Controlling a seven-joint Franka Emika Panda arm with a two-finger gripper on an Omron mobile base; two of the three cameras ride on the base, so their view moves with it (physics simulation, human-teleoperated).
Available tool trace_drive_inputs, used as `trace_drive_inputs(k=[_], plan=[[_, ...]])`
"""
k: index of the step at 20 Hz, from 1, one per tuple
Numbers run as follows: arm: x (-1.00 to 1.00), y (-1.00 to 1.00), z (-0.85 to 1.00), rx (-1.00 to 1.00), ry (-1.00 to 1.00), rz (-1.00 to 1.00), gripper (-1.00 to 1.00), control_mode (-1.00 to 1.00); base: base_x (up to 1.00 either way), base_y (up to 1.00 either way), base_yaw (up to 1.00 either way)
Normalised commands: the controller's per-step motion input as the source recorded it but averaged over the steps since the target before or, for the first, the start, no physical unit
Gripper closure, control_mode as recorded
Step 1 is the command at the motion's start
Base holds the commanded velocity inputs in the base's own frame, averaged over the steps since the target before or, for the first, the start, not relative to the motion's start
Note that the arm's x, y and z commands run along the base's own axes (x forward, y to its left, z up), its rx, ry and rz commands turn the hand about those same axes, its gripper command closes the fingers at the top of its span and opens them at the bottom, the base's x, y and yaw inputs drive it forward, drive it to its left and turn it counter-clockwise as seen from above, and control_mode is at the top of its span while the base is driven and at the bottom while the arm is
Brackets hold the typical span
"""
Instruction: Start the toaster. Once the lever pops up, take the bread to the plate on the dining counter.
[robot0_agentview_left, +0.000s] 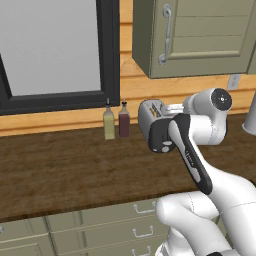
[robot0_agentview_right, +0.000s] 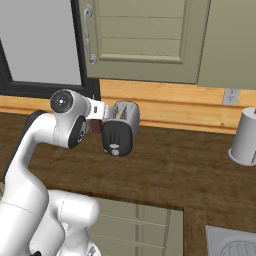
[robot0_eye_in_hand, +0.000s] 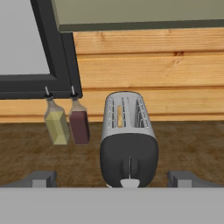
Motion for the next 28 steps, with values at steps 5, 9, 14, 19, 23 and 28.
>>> trace_drive_inputs(k=[5,9,14,19,23,28], plan=[[0.00,0.00,0.00,0.00,0.00,0.00,-1.00,-1.00,0.00,0.00,0.00],[0.00,0.00,0.00,0.00,0.00,0.00,-1.00,-1.00,0.00,0.00,0.00],[0.00,0.00,0.00,0.00,0.00,0.00,-1.00,-1.00,0.00,0.00,0.00],[0.00,0.00,0.00,0.00,0.00,0.00,-1.00,-1.00,0.00,0.00,0.00],[0.00,0.00,0.00,0.00,0.00,0.00,-1.00,-1.00,0.00,0.00,0.00],[0.00,0.00,0.00,0.00,0.00,0.00,-1.00,-1.00,0.00,0.00,0.00]])
